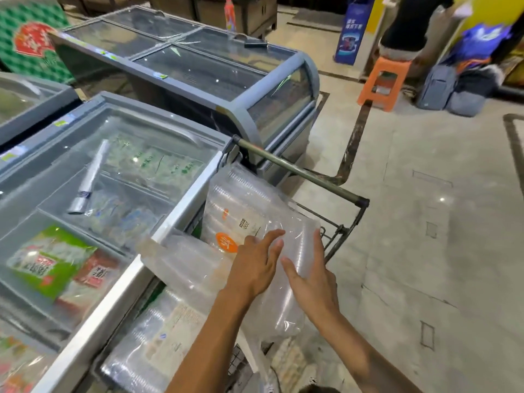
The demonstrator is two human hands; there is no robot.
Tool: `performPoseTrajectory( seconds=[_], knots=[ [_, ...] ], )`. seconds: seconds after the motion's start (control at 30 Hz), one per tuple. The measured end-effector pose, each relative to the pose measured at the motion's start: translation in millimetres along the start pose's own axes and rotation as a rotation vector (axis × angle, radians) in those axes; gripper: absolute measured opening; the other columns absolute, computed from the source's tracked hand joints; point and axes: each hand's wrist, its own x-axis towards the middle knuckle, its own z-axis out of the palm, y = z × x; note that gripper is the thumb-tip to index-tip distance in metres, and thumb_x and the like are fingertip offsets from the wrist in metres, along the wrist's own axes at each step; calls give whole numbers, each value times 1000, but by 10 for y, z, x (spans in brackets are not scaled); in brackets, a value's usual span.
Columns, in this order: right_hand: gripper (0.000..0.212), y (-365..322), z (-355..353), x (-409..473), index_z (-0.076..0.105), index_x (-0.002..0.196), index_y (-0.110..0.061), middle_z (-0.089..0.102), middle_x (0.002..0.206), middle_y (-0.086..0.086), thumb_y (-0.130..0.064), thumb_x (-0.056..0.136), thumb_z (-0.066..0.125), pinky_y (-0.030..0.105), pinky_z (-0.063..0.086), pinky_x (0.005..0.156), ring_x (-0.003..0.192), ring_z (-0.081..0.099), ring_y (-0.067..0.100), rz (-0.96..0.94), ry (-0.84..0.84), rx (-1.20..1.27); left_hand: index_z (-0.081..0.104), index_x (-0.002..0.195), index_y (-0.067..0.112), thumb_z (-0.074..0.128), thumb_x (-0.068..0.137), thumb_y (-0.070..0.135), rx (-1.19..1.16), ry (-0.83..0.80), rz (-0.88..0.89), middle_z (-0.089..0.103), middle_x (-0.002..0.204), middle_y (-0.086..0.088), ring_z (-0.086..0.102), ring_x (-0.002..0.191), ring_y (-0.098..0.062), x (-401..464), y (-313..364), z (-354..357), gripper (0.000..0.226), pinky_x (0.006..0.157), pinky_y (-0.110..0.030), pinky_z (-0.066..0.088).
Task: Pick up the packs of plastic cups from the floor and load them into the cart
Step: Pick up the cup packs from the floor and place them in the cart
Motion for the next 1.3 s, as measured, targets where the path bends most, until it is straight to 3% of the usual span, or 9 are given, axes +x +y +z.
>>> performPoseTrajectory(
  seconds=[0.13,0.2,0.3,0.43,0.6,0.83,0.9,1.07,1.3],
  knots=[
    [94,232,257,205,-12,160,-45,73,108,17,-65,94,51,50,39,115,115,65,38,83,50,-104,36,150,54,30,108,55,162,-96,15,55,116,-16,57,102,-38,190,-153,226,43,95,-46,48],
    [94,406,433,303,-16,155,-53,71,108,25,-77,84,41,48,48,106,120,61,43,144,63,-94,37,150,52,33,107,54,186,-147,0,56,115,-16,58,101,-39,290,-250,342,43,93,-47,49],
    [91,570,616,424,-18,153,-54,69,95,19,-74,86,40,48,53,97,112,64,41,196,56,-119,39,151,50,39,107,48,228,-215,-17,56,118,-17,60,100,-42,401,-381,517,44,94,-46,50],
    [91,739,809,546,-16,155,-52,58,124,28,-70,89,43,48,57,89,119,60,43,261,96,-142,41,153,46,41,108,46,254,-231,-27,51,130,-20,58,108,-41,453,-551,771,45,95,-47,51],
    [94,982,1062,653,-13,158,-46,30,148,29,-65,91,51,44,59,83,102,67,40,274,70,-228,33,158,44,35,110,44,322,-286,-70,46,138,-20,56,113,-37,470,-842,1083,48,100,-46,50],
    [85,1075,1192,736,15,162,-22,28,143,20,-65,96,47,33,55,78,110,59,28,259,-23,-657,31,160,42,37,111,38,330,-390,-111,32,151,-23,45,131,-43,547,-1291,1460,49,111,-49,43],
    [83,1100,1209,712,21,161,-22,28,141,18,-63,96,50,33,55,81,113,56,29,241,-39,-703,26,160,44,35,111,39,374,-414,-150,25,158,-21,40,136,-43,506,-1366,1576,50,112,-50,42],
    [80,1108,1197,725,19,161,-25,28,141,17,-62,97,50,35,55,87,117,54,30,194,-86,-725,19,162,45,34,111,40,449,-446,-212,27,156,-20,41,134,-40,403,-1441,1683,53,111,-48,42],
    [72,1118,1022,679,31,156,-23,38,147,18,-57,96,52,38,45,99,129,45,33,31,-120,-830,21,163,38,42,108,47,329,-388,-238,17,167,-20,29,150,-39,199,-1306,1534,59,117,-43,35]
  ],
)
